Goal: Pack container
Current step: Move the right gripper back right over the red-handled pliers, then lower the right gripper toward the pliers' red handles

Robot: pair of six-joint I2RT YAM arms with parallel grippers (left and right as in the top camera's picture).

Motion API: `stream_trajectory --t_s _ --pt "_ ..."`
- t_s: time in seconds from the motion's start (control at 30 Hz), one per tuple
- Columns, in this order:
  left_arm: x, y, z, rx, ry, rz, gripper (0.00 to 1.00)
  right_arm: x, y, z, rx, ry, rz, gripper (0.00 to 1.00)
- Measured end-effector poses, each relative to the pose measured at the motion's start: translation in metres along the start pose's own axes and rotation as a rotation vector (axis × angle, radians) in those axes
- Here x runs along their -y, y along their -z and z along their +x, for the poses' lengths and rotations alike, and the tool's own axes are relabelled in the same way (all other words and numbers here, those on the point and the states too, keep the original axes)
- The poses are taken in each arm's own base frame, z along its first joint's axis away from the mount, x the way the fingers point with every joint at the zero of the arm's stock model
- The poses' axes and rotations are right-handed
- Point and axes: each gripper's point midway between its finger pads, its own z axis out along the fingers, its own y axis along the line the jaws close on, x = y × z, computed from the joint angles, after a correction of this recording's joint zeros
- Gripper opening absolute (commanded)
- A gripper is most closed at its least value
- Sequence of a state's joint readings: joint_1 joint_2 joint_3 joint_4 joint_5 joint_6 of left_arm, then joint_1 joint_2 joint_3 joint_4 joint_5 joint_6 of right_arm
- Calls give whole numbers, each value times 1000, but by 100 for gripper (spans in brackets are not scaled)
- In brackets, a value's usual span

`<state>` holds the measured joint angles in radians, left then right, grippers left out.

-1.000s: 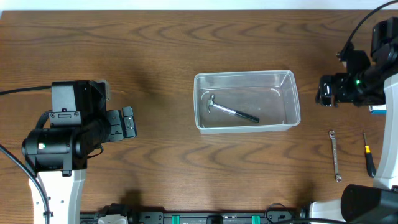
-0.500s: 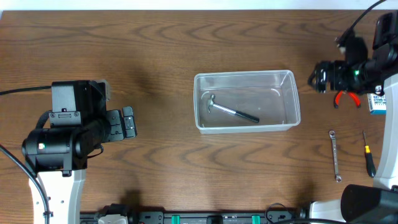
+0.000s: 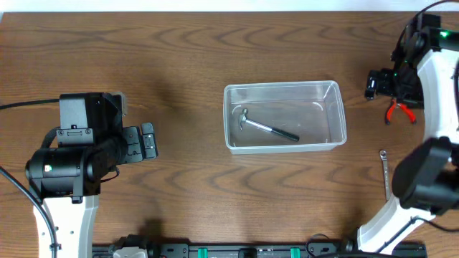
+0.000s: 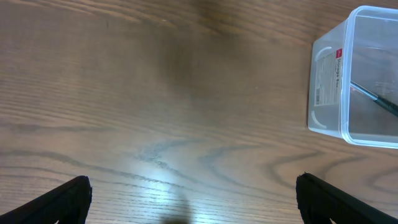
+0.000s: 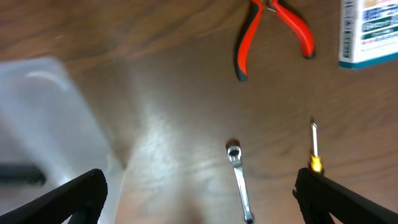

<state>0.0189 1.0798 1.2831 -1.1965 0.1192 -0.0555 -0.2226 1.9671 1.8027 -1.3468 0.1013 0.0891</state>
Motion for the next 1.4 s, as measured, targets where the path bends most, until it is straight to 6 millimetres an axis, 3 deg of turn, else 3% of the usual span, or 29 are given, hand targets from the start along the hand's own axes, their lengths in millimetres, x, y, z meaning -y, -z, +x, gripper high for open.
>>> stream_trajectory --t_s 0.2,0.47,0.87,1.13,1.4 --pt "0 0 0 0 0 0 98 10 -32 -18 -7 -40 -75 99" --pt "0 0 0 0 0 0 98 15 -48 -33 26 64 -105 99" --pt "0 0 0 0 0 0 98 13 -76 -39 1 89 -104 99" --pt "0 0 0 0 0 0 98 16 -83 -46 15 9 -102 99" --pt "0 0 0 0 0 0 98 25 -116 -37 -65 -30 -103 99"
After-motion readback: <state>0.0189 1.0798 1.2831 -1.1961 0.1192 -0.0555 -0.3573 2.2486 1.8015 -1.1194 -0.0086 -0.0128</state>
